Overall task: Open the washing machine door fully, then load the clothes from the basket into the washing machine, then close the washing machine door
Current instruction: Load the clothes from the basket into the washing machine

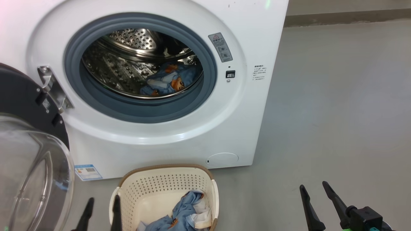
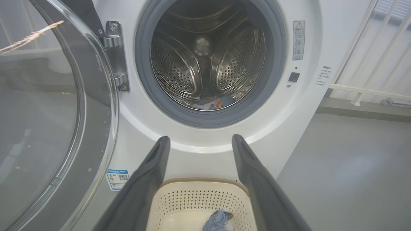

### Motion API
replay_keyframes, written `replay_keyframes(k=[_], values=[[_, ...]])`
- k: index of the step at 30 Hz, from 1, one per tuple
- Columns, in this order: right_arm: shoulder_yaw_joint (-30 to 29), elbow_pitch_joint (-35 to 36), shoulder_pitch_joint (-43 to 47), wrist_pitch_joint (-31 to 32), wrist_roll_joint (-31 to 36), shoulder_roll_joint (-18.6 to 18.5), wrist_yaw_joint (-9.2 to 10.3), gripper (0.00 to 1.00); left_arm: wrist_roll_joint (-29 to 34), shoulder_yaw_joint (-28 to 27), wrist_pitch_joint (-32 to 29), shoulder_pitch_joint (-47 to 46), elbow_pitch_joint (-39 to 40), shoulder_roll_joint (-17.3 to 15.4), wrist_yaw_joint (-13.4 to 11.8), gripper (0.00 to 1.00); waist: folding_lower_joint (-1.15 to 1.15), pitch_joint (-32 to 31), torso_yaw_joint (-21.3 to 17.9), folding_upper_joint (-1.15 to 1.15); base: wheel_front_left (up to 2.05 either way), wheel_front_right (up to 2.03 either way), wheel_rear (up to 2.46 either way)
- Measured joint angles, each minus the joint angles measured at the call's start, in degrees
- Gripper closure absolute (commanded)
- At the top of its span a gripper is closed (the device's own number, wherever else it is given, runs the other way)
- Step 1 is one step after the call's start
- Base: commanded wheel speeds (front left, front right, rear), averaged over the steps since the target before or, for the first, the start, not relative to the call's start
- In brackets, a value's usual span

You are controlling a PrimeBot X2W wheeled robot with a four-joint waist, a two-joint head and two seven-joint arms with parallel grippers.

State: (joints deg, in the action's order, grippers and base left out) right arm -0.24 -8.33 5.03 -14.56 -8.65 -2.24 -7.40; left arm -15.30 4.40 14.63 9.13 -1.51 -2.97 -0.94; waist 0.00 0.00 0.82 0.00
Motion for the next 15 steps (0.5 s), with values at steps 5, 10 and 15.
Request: replay_keyframes(k=[5,10,15], values=[[-0.45,0.30,0.01,0.00,0.69,0.00,0.00,0.00,-0.19,-2.83,0.01,3.71,3.45,0.07,-0.31,0.00,0.00,-0.75,-1.27,0.00,0.00,0.00,0.00],[-0.55,0.53,0.44,0.00,1.07,-0.01,0.00,0.00,-0.15,-3.91,0.00,5.12,3.89,0.15,0.29,0.00,0.00,-1.13,-1.95,0.00,0.00,0.00,0.00],[-0.56,0.60,1.12,0.00,1.10,0.00,0.00,0.00,-0.37,-4.26,0.00,5.10,3.83,0.16,0.29,0.00,0.00,-0.88,-2.11,0.00,0.00,0.00,0.00]])
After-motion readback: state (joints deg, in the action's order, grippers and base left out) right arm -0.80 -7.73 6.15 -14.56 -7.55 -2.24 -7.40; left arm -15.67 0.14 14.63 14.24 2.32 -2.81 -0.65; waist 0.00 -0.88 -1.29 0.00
